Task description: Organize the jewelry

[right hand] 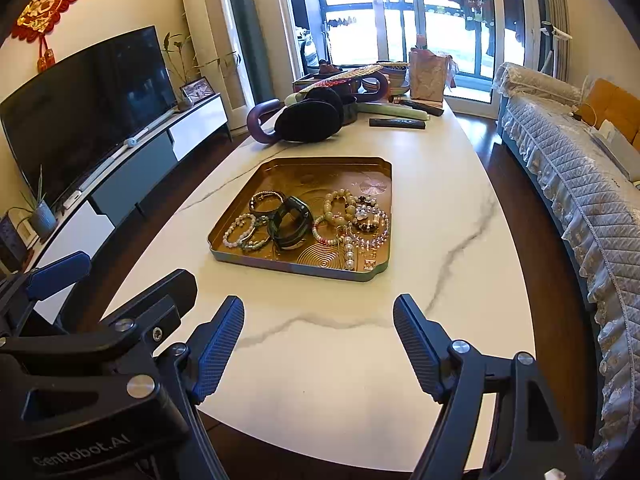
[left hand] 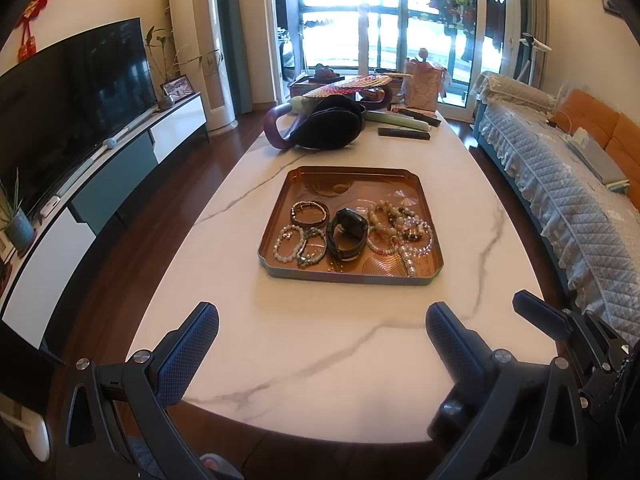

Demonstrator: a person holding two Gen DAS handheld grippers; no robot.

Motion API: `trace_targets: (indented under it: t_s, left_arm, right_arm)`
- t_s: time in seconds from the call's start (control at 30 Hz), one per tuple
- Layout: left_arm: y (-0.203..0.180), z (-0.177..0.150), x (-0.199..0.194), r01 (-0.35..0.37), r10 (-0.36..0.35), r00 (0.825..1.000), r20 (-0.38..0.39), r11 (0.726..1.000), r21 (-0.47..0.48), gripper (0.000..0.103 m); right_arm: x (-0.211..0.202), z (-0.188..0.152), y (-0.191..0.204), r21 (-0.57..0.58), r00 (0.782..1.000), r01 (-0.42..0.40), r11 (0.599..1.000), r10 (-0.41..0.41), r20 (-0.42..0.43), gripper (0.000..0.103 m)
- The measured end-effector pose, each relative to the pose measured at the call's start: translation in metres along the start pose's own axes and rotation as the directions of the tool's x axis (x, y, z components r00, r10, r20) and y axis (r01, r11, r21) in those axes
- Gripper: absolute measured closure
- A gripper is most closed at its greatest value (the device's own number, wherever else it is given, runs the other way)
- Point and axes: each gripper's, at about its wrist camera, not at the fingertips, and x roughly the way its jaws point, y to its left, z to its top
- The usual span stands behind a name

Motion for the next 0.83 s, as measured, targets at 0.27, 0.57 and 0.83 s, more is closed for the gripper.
trace_targets:
  t_s: [0.27, 0.57, 0.83]
  left_arm:
    - [-0.001, -0.0013, 0.0018, 0.003, -0.003, 1.0, -0.002, 1.0, 0.002, 0.0]
    - [-0.0018, -0.002, 0.0034, -0.006, 0.006, 1.0, -0.019, 1.0, -0.006, 0.0]
    - [-0.0004, -0.0009, 0.0044, -0.018, 0.018, 1.0, -0.02, 1.0, -0.004, 0.0]
  right_arm:
    - [-0.0002, -0.0004, -0.0013, 0.0, 1.0, 0.001, 1.0, -0.001, 0.001, 0.028]
    - [0.0002, -0.0027, -0.0022, -0.003, 1.0, 0.0, 1.0, -0.001, -0.008, 0.028]
    - [0.0024, -0.0038, -0.0025, 0.002, 1.0, -0.005, 1.0, 0.005, -0.017, 0.028]
